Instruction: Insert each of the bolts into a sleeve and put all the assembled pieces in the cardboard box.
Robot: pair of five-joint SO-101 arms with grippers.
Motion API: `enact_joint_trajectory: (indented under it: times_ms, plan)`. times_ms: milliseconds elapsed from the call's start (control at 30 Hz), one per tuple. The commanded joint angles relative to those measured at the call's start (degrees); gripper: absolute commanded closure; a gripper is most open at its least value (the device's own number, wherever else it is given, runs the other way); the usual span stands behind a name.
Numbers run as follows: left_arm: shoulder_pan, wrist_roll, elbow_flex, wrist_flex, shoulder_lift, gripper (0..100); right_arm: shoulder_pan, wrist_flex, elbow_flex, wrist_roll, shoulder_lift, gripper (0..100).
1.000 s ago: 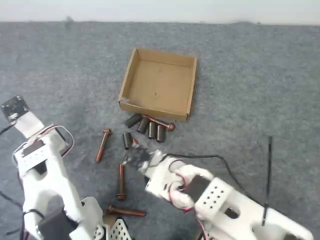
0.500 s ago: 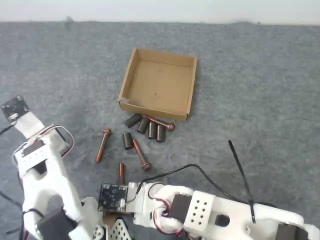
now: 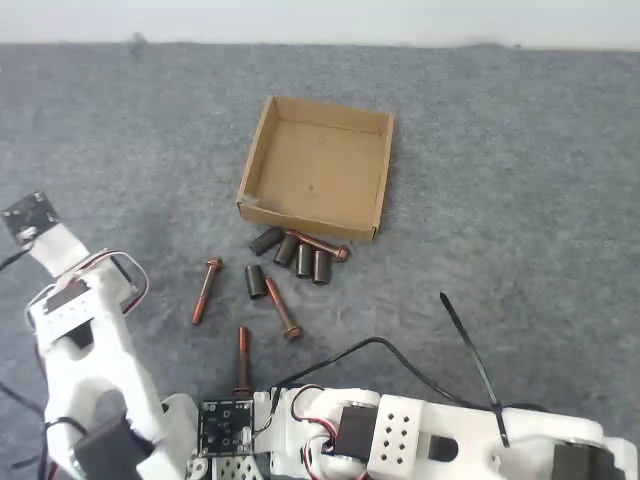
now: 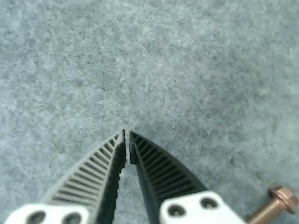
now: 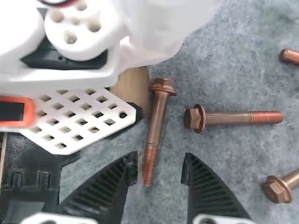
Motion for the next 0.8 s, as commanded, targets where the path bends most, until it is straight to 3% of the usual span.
enact_joint_trajectory:
  times_ms: [0, 267, 667, 767]
  plan:
    - [0.18, 0.62, -2.42, -1.76, -0.35, 99, 0.13, -0.22, -2.81, 0.18, 0.75, 85.0]
    - [0.18, 0.62, -2.42, -1.76, -0.35, 99, 0.31, -6.81, -3.6, -2.02, 12.62, 85.0]
    - [0.18, 0.62, -2.42, -1.76, -0.35, 99, 3.21, -6.2, -8.79, -2.02, 18.68, 85.2]
    - [0.18, 0.62, -2.42, -1.76, -0.35, 99, 3.3, -6.29, -8.88, -2.11, 19.38, 91.9]
